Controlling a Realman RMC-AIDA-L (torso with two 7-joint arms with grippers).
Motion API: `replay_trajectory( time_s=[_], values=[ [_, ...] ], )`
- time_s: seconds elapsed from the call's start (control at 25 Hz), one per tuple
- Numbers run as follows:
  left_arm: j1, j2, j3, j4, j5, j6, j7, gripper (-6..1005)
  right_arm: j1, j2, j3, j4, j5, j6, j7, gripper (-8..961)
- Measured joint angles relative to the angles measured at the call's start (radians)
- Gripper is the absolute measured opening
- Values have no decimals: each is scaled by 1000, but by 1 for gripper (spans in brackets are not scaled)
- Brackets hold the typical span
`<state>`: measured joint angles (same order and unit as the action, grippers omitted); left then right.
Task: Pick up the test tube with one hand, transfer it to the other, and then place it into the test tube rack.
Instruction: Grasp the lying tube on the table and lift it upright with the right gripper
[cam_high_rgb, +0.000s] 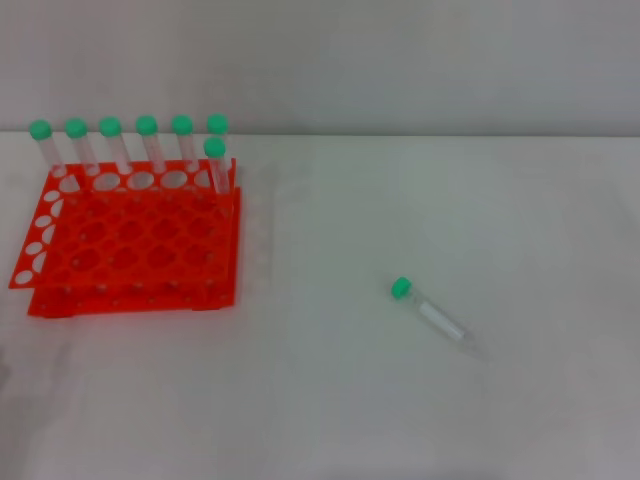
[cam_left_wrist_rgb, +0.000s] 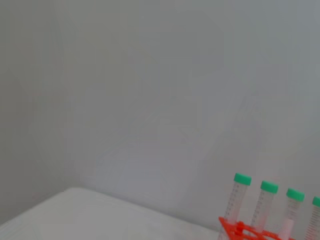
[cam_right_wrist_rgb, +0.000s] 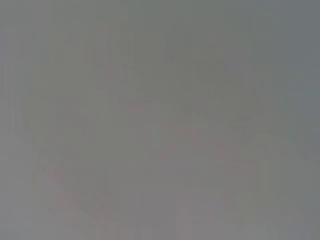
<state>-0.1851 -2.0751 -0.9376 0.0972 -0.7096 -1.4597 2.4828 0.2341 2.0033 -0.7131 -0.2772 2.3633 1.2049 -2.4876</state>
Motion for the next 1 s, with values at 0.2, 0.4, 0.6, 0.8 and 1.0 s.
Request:
replay_trajectory(
  time_s=[0.2, 0.4, 0.6, 0.8, 1.0],
  values=[
    [8, -8, -6, -54, -22, 6, 65, 862, 0, 0, -7, 3, -4, 0, -3, 783],
    [15, -11, -6, -81, -21, 7, 73, 862, -8, 0, -9, 6, -6, 4, -3, 783],
    [33, -13, -6, -144, -36, 20, 69, 862, -5, 0, -15, 8, -10, 5, 4, 782],
    [43, -14, 10, -188, -35, 26, 61, 862, 2, -15, -107, -152, -144, -30, 232, 783],
    [43, -14, 33, -192, -22, 30, 53, 861, 20, -33, -157, -552, -587, -116, 733, 782]
  ],
)
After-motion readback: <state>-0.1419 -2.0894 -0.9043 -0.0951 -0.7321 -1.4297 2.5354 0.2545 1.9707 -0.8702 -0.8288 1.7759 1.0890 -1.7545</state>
